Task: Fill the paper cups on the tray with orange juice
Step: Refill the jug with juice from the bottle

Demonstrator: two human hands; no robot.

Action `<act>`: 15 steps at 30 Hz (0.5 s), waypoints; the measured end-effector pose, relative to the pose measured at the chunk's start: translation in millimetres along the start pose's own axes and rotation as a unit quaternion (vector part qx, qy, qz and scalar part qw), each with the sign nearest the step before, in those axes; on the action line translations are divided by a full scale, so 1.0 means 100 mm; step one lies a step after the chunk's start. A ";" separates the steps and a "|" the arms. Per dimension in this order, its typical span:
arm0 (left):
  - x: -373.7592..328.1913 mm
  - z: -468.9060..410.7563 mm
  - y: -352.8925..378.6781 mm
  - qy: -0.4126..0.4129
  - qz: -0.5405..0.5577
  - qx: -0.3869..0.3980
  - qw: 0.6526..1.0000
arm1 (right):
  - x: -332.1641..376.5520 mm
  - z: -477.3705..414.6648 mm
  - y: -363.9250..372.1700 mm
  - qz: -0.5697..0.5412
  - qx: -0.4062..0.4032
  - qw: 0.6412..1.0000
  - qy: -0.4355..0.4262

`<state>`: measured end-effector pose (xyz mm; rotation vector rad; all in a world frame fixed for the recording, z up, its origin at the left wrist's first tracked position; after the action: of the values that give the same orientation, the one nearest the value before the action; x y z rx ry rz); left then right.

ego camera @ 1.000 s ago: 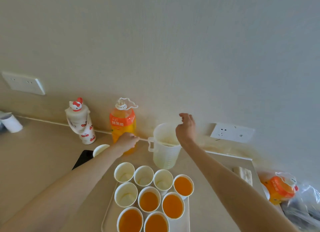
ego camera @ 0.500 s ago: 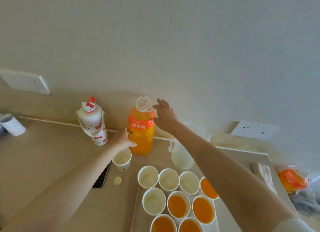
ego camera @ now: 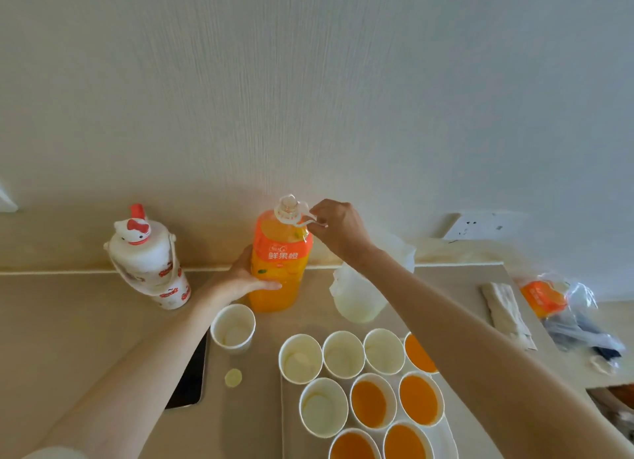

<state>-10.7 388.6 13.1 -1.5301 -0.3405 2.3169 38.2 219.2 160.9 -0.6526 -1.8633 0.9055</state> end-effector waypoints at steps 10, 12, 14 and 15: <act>-0.05 -0.15 0.20 0.055 0.075 -0.042 0.995 | -0.19 -0.01 -0.09 -0.026 -0.024 0.998 0.052; -0.12 -0.18 0.25 0.059 0.076 -0.057 0.994 | -0.33 0.01 -0.18 -0.026 -0.067 0.995 0.071; -0.16 -0.20 0.29 0.058 0.068 -0.068 0.994 | -0.43 0.03 -0.27 -0.035 -0.114 0.990 0.074; -0.17 -0.20 0.31 0.059 0.065 -0.070 0.994 | -0.44 0.05 -0.31 -0.038 -0.130 0.988 0.070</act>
<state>9.5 353.8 7.6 -1.7973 -0.3893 2.3302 50.6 166.2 162.2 -0.7760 -1.8803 0.5563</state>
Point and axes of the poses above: each hand's wrist, its own z-axis away from the middle knuckle, its own y-axis out of the palm, x = y × z, the point moved 8 cm from there along -z, towards the middle knuckle, and after that the axes turned 2 degrees about -x, right-handed, at the moved point
